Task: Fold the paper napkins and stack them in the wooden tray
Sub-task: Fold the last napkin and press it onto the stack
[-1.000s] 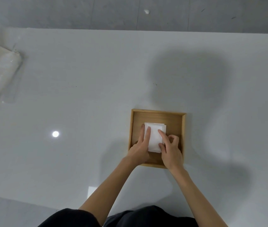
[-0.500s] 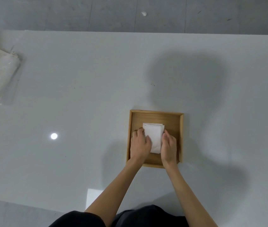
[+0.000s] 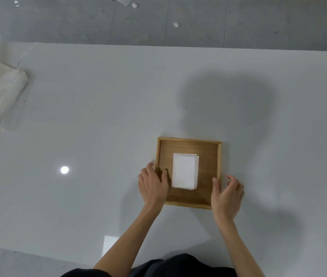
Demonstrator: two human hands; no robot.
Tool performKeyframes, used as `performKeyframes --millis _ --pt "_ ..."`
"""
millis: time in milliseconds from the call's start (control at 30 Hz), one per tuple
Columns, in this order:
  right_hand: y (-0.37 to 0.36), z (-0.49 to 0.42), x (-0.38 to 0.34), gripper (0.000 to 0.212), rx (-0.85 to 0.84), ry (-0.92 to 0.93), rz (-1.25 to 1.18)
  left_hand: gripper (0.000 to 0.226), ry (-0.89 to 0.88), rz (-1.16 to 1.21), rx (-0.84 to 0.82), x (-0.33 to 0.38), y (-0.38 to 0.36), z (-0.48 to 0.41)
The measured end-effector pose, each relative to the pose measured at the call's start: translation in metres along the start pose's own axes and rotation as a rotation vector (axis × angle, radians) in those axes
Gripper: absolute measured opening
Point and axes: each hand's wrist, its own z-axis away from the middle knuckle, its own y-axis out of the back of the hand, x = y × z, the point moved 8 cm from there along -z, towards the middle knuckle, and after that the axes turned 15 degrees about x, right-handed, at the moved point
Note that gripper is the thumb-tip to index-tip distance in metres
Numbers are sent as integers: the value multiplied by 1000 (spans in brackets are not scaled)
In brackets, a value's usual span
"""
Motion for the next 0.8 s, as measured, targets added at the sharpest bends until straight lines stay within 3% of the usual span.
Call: performKeyframes --millis 100,800 --pt "-6 0 9 29 -84 -14 -6 34 3 14 -83 -12 -9 0" --pt "-32 -61 -27 16 23 22 -103 13 -116 89 0 33 -14 -58"
